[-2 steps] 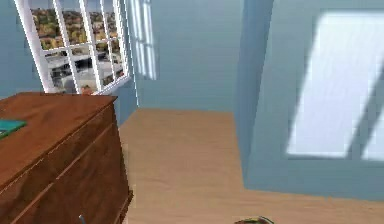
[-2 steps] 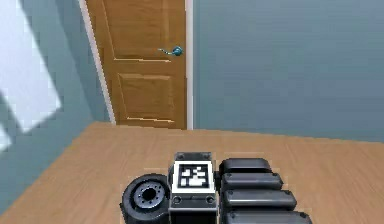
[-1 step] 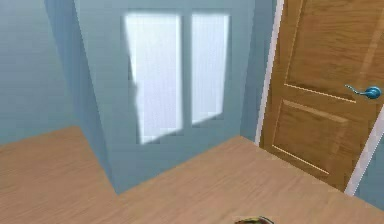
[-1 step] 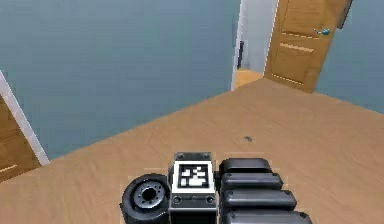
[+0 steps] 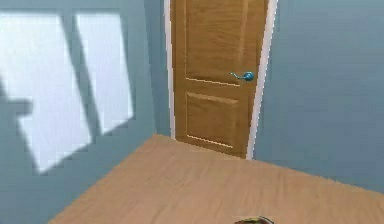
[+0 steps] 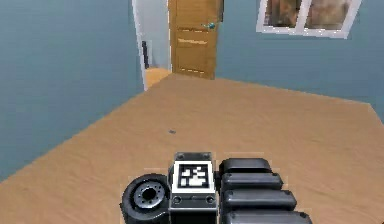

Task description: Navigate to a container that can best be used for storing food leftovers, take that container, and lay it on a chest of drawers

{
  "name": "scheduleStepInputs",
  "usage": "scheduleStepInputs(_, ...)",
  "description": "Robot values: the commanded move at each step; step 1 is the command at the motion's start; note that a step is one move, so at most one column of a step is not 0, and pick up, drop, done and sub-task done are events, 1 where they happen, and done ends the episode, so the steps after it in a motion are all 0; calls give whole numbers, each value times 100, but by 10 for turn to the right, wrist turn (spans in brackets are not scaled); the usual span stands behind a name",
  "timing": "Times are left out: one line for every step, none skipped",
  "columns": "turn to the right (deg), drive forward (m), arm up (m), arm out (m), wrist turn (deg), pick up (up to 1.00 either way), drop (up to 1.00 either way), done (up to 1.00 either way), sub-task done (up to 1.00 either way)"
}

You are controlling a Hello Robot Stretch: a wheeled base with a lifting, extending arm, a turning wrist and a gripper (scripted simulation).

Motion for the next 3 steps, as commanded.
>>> scheduleStepInputs(-450,0,0,0,0,0,0,0,0)
scheduleStepInputs(-450,0,0,0,0,0,0,0,0)
scheduleStepInputs(-450,0,0,0,0,0,0,0,0)
